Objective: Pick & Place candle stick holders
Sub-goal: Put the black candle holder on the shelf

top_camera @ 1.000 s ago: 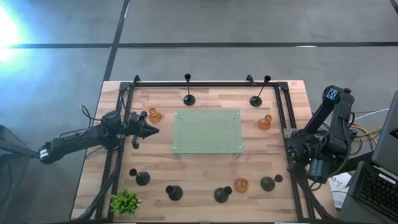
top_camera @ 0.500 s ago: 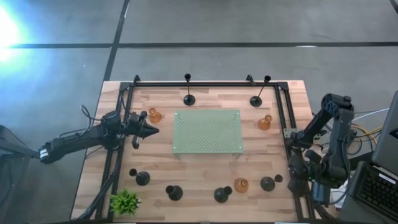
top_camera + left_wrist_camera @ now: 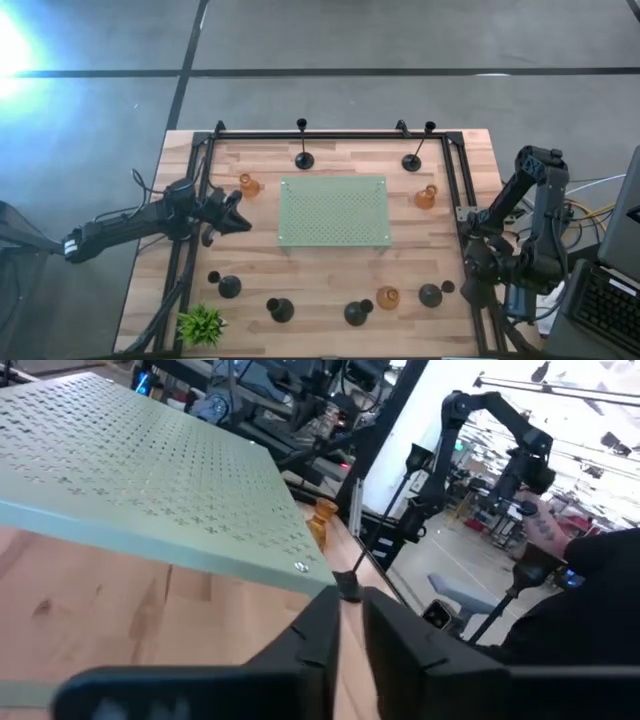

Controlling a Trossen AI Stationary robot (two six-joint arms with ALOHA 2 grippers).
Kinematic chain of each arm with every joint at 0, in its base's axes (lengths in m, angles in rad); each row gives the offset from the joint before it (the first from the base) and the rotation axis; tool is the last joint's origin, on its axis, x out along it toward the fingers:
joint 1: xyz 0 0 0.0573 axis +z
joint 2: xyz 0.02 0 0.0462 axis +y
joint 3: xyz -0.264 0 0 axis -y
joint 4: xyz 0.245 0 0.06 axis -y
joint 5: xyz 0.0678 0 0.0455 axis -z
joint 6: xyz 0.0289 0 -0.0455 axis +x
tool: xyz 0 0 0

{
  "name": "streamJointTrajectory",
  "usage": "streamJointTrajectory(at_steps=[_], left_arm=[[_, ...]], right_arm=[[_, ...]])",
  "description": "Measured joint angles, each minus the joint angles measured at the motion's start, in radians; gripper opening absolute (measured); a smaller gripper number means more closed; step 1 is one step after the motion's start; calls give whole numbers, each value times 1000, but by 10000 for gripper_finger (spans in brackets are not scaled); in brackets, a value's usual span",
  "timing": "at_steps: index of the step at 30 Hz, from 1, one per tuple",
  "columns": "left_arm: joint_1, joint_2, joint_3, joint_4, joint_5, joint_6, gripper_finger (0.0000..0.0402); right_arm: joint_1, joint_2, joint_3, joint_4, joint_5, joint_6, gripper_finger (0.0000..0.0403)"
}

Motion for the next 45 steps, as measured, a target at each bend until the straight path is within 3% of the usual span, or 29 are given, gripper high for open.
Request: streamJointTrajectory(at_steps=[4, 12, 18, 25, 31, 39, 45], left_arm=[[0, 7, 0, -4, 24, -31, 115], [-24, 57, 0, -7, 66, -38, 200], [-24, 80, 0, -8, 64, -36, 210], [-24, 79, 0, 20, 58, -37, 209], [-23, 77, 8, 35, 2, 0, 209], [-24, 77, 14, 44, -46, 13, 209], [-24, 77, 16, 46, -46, 13, 209]], right_arm=[[0, -17, 0, -4, 67, 8, 8], [0, -22, 0, -9, 68, 10, 8], [0, 5, -1, 108, 63, 7, 8], [2, 102, -1, 206, -124, -7, 8], [8, 182, 2, 252, -165, -130, 13], [8, 239, 3, 296, -12, -150, 104], [9, 301, 3, 296, -2, -142, 174]])
